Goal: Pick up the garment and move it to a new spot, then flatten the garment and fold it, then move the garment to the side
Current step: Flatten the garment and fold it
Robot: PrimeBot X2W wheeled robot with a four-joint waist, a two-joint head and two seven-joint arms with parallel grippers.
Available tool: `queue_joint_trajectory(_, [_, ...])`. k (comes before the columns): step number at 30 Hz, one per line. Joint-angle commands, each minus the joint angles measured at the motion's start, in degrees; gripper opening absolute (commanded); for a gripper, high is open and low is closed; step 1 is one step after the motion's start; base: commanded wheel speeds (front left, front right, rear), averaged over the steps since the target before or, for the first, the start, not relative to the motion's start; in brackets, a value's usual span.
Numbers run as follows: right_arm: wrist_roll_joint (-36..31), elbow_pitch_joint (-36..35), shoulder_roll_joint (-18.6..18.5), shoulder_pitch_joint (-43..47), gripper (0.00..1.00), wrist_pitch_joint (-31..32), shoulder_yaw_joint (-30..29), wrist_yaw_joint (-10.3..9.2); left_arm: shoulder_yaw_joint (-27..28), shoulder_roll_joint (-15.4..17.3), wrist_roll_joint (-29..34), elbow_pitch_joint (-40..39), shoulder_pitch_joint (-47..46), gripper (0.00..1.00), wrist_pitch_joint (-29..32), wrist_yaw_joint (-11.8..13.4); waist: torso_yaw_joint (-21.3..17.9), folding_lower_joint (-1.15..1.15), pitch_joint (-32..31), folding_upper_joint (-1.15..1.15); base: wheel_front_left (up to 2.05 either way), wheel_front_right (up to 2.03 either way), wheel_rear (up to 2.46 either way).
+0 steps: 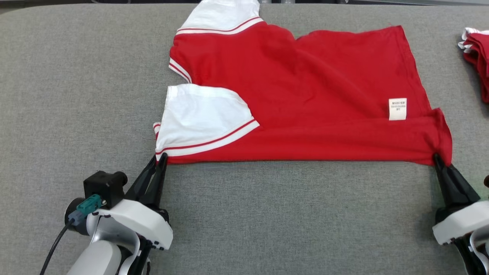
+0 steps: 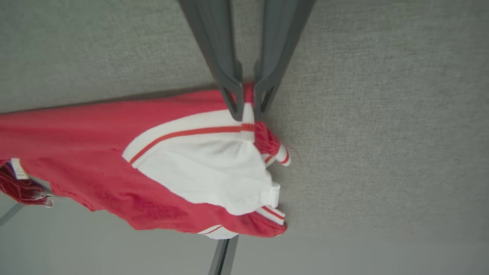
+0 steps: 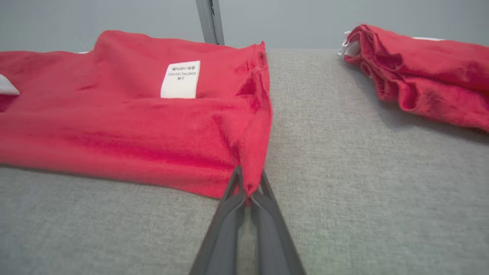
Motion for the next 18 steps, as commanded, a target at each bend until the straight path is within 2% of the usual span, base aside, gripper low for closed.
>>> queue_joint_trajectory(1, [0.38,-0.65,-1.58,1.83,0.00,-0.02,0.29,-0.17,0.22,1.29,0.25,-2.03,1.65,0.00,0.79,0.77,-0.28,0.00,-0.75,0.00,0.00,0.00,0.00])
queue_joint_trajectory(5, [1.24,-2.56,-2.84,4.80,0.00,-0.02,0.47,-0.17,0.12,2.72,-0.50,-6.33,5.38,0.00,2.93,1.87,-0.74,0.00,-1.60,0.00,0.00,0.00,0.00])
queue_joint_trajectory(10, [2.56,-5.91,-5.19,10.09,0.00,-0.01,0.52,-0.17,0.04,4.73,-1.27,-13.20,12.67,0.00,6.08,4.78,-1.28,0.00,-2.26,0.00,0.00,0.00,0.00])
queue_joint_trajectory(14, [2.99,-8.07,-6.78,14.18,0.00,0.57,-0.15,-0.17,0.12,5.50,-1.64,-17.05,17.87,0.00,7.06,7.07,-1.40,0.00,-2.55,0.00,0.00,0.00,0.00])
queue_joint_trajectory(18, [3.52,-10.06,-7.68,17.83,0.00,1.49,-1.32,-0.17,-0.51,5.60,-1.94,-19.10,21.39,0.00,7.42,8.24,-1.18,0.00,-3.24,0.00,0.00,0.00,0.00])
